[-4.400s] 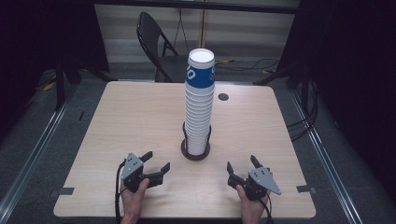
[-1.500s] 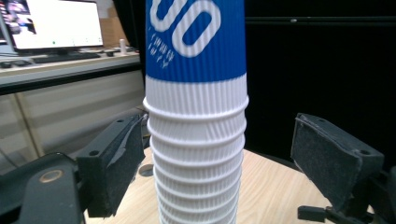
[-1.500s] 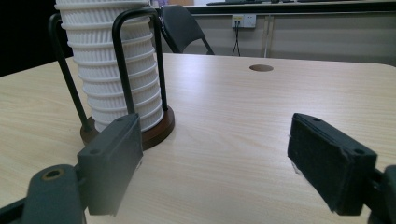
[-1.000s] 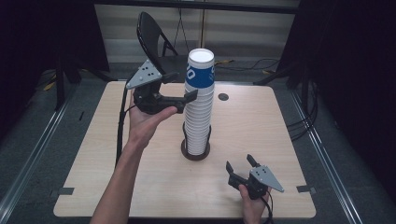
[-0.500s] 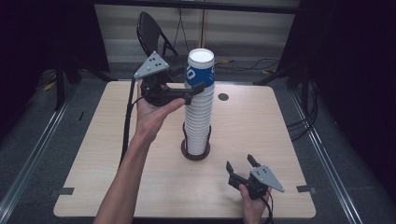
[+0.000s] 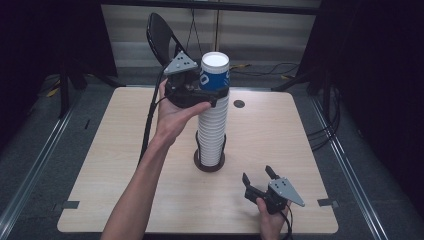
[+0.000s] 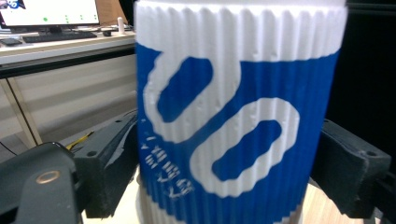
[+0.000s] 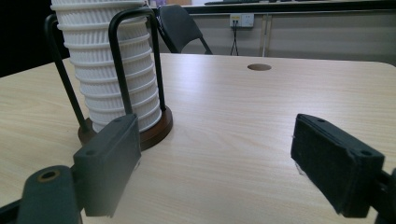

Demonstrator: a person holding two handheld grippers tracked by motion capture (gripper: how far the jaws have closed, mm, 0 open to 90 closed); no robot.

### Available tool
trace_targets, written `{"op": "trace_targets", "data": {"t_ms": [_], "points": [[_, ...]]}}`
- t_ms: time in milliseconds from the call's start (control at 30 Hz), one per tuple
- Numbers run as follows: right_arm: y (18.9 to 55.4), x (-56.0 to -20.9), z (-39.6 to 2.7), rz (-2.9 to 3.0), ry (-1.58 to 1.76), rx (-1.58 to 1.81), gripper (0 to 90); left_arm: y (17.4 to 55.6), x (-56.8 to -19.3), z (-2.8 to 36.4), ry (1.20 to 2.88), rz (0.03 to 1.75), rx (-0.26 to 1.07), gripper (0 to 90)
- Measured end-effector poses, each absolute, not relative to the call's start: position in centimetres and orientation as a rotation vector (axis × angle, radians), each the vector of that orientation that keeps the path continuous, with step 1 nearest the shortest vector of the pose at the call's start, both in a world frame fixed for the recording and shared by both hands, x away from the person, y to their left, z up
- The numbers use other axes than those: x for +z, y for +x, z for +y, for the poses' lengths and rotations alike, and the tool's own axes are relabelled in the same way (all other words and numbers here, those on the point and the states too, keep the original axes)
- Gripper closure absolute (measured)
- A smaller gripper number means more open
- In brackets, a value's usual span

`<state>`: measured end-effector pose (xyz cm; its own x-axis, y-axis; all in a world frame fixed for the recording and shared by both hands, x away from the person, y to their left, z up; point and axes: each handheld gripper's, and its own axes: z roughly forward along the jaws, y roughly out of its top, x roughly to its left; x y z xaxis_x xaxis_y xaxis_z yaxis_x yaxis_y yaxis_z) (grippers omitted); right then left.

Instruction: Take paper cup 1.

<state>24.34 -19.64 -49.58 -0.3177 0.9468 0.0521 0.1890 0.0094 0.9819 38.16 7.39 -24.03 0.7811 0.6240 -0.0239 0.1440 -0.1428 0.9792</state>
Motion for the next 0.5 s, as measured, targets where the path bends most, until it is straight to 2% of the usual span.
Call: {"op": "trace_targets", "data": {"t_ms": [500], "points": [[24.33,-49.6,-19.72,1.583,1.195,1.378,15.7,38.68,-24.15,6.75,1.718,0.639,0.445,16.9]]}}
